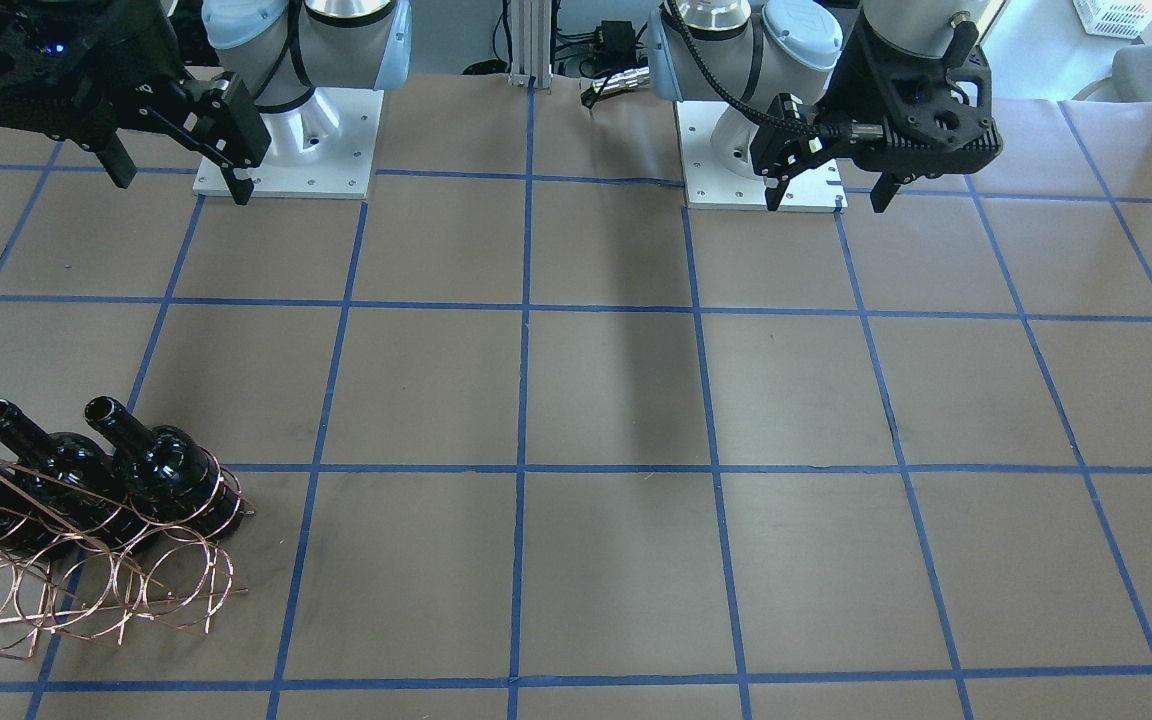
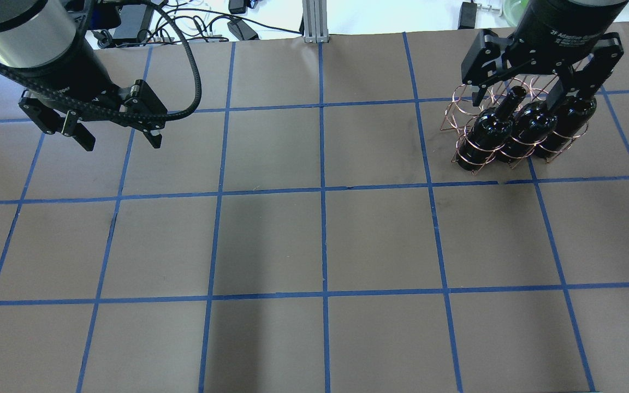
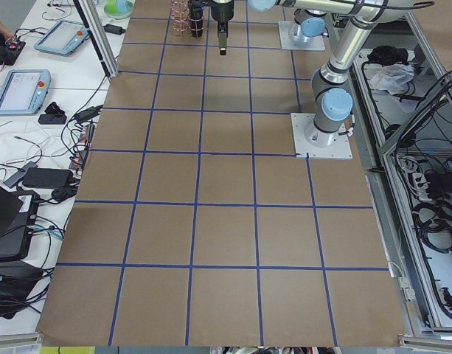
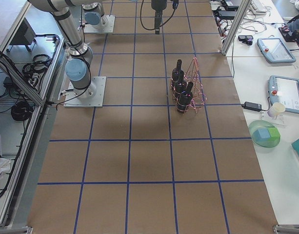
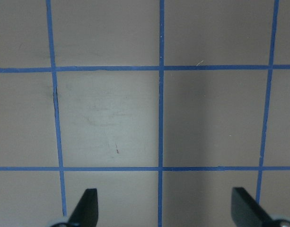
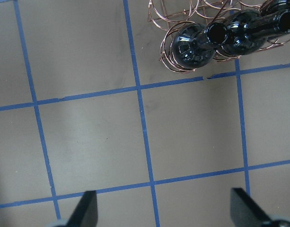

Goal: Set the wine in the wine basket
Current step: 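Open the right gripper and raise it away from the rack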

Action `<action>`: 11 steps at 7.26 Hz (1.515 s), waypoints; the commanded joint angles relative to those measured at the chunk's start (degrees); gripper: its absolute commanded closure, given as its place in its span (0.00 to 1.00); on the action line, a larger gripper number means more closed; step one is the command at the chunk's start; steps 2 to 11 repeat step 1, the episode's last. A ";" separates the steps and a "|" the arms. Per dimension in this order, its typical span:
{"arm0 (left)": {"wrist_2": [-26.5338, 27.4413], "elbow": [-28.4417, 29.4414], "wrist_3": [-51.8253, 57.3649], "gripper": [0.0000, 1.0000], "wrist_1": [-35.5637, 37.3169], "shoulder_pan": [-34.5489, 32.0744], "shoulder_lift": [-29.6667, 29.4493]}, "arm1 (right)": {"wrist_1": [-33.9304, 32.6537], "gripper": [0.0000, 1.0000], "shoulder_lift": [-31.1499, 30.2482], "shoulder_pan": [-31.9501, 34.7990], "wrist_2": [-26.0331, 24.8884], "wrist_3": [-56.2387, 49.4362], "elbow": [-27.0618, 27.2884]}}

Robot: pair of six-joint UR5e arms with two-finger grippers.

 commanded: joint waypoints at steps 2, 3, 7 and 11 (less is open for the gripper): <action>0.00 0.00 0.00 0.00 0.00 0.03 0.00 | 0.01 0.00 0.04 0.00 0.04 -0.16 0.01; 0.00 0.00 0.00 0.00 0.00 0.03 0.00 | 0.01 0.00 0.04 0.00 0.04 -0.16 0.01; 0.00 0.00 0.00 0.00 0.00 0.03 0.00 | 0.01 0.00 0.04 0.00 0.04 -0.16 0.01; 0.00 0.00 0.00 0.00 0.00 0.03 0.00 | 0.01 0.00 0.04 0.00 0.04 -0.16 0.01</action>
